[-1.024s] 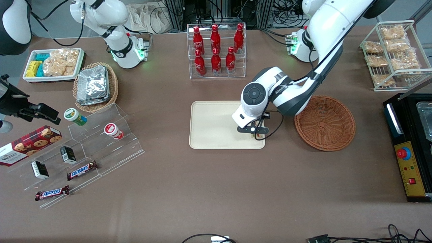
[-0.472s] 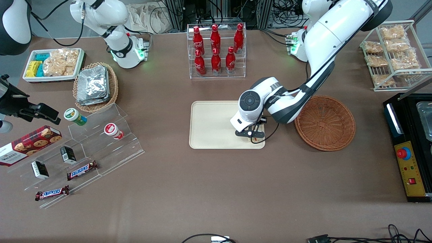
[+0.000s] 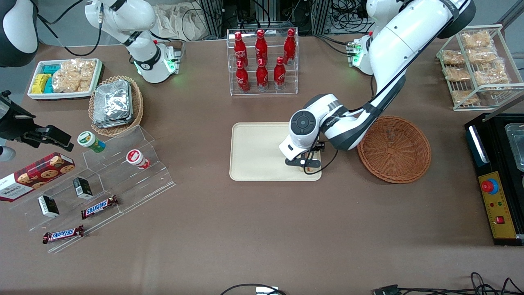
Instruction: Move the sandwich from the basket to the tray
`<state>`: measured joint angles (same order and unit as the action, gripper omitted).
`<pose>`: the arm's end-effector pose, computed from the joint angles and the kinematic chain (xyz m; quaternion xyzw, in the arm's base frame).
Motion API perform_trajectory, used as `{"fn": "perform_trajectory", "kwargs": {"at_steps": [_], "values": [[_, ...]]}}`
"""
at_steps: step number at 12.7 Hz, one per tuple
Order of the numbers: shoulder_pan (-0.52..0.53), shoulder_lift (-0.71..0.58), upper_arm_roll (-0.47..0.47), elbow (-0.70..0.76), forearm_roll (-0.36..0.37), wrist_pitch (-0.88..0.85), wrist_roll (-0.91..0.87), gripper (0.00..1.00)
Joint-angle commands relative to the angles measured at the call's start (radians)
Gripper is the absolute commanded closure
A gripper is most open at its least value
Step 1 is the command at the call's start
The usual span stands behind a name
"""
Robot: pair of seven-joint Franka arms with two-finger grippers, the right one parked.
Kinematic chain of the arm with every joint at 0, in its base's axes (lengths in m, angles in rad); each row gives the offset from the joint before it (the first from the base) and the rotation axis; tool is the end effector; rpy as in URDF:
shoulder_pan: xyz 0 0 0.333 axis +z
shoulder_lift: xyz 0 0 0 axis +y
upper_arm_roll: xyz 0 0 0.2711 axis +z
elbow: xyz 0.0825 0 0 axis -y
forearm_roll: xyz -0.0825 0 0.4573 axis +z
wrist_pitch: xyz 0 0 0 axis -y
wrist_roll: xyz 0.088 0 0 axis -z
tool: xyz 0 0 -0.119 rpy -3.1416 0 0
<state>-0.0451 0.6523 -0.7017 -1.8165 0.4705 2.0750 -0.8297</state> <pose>0.4914 -0.4294 0.1368 -0.9927 0.0669 0.0808 0.0601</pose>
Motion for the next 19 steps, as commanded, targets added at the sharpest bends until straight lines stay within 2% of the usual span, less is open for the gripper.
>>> {"fn": "perform_trajectory", "kwargs": {"at_steps": [1, 3, 6, 9, 12, 14, 17, 19], "values": [[0.005, -0.002, -0.009, 0.002, 0.022, 0.0, -0.019, 0.0], [0.013, -0.016, -0.01, 0.006, 0.016, -0.007, -0.02, 0.0], [0.034, -0.129, -0.013, 0.011, -0.024, -0.073, -0.003, 0.0], [0.034, -0.319, 0.01, 0.039, -0.191, -0.203, 0.056, 0.0], [0.021, -0.517, 0.134, 0.039, -0.3, -0.353, 0.196, 0.0], [0.017, -0.614, 0.238, 0.034, -0.317, -0.465, 0.33, 0.0], [-0.05, -0.694, 0.504, 0.034, -0.369, -0.507, 0.518, 0.0], [-0.047, -0.704, 0.609, 0.052, -0.395, -0.507, 0.59, 0.0]]}}
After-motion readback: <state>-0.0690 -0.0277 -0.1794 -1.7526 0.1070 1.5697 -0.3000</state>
